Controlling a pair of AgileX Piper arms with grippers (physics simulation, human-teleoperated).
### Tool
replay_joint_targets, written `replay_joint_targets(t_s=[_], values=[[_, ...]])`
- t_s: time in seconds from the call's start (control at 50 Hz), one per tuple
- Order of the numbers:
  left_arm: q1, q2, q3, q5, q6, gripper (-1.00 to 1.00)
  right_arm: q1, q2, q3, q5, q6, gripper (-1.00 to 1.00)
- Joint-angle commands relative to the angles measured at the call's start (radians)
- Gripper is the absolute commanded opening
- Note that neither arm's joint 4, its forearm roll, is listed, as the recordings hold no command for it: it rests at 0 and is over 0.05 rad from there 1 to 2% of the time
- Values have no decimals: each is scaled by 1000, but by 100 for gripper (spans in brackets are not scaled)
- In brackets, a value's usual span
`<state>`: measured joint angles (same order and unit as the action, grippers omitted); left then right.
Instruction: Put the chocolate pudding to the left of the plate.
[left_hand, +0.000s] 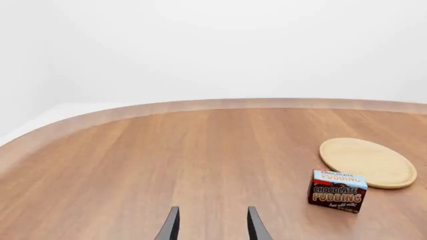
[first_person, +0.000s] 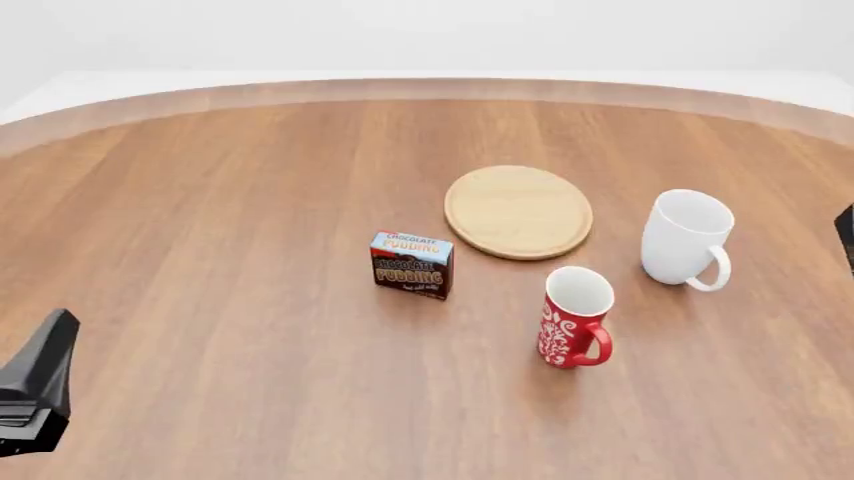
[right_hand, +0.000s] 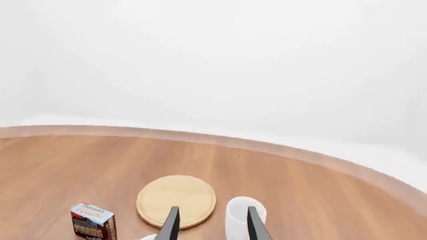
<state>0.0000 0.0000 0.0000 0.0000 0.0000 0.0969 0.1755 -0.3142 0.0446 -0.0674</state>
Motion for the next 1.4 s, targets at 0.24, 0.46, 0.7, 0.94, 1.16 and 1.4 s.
replay_joint_targets(t_s=[0.24,0.46,0.7,0.94,1.16,1.4], values=[[0,0,0,0,0,100,238,493,-452,18,-247,100],[0,0,0,0,0,100,363,763,-571,49,-327,100],[0,0,0,0,0,100,435,977,-706,59,-394,100],[0,0,0,0,0,100,513,1177,-775,133,-422,100],[0,0,0,0,0,100,523,1289,-853,149,-415,100],[0,0,0,0,0,100,540,1358,-836,114,-402,100]])
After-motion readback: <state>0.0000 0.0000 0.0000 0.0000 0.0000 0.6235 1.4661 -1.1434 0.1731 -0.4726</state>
